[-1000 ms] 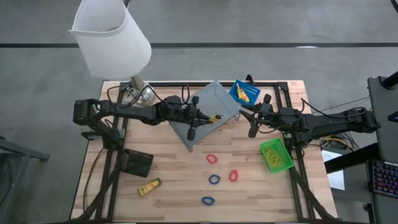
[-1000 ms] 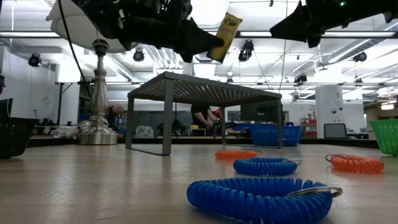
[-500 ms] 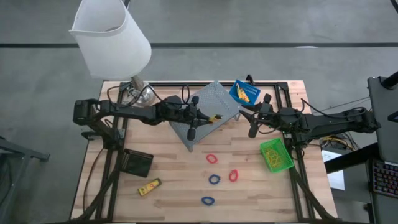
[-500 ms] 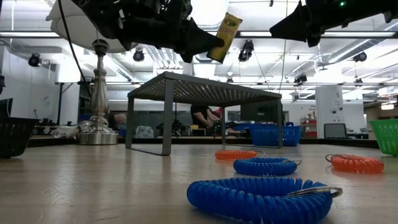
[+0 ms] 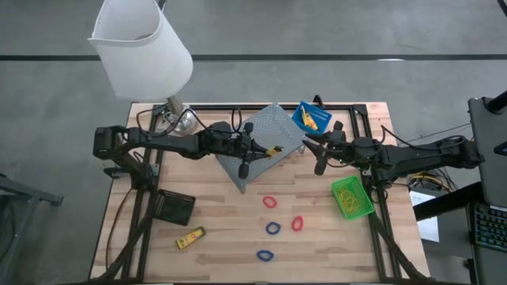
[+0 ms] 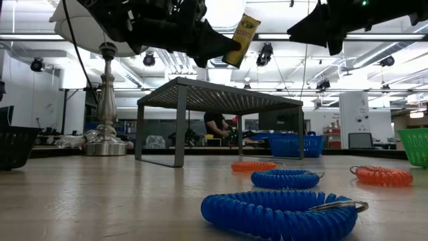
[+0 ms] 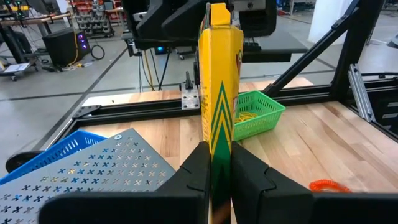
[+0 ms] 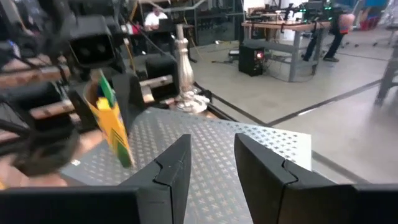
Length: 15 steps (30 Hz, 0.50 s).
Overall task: Pick & Place Office Desk Supplies
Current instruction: Put the crayon box into the blue basket
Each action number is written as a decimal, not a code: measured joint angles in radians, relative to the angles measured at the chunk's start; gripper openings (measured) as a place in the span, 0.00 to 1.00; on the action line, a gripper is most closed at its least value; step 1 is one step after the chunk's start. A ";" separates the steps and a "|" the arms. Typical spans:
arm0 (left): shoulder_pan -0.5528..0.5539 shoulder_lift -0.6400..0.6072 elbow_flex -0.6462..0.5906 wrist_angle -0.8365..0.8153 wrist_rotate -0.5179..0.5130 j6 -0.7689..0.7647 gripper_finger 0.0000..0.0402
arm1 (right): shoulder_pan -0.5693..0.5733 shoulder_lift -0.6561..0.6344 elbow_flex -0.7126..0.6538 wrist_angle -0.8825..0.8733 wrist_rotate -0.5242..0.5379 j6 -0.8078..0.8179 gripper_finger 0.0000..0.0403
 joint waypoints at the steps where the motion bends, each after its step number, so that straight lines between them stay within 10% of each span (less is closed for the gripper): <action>1: 0.000 0.000 0.000 0.000 0.000 0.000 0.09 | -0.001 0.007 0.000 -0.001 0.008 -0.014 0.29; 15: 0.000 0.000 -0.001 0.000 -0.004 0.003 0.10 | -0.001 0.114 0.000 0.164 -0.111 -0.193 0.36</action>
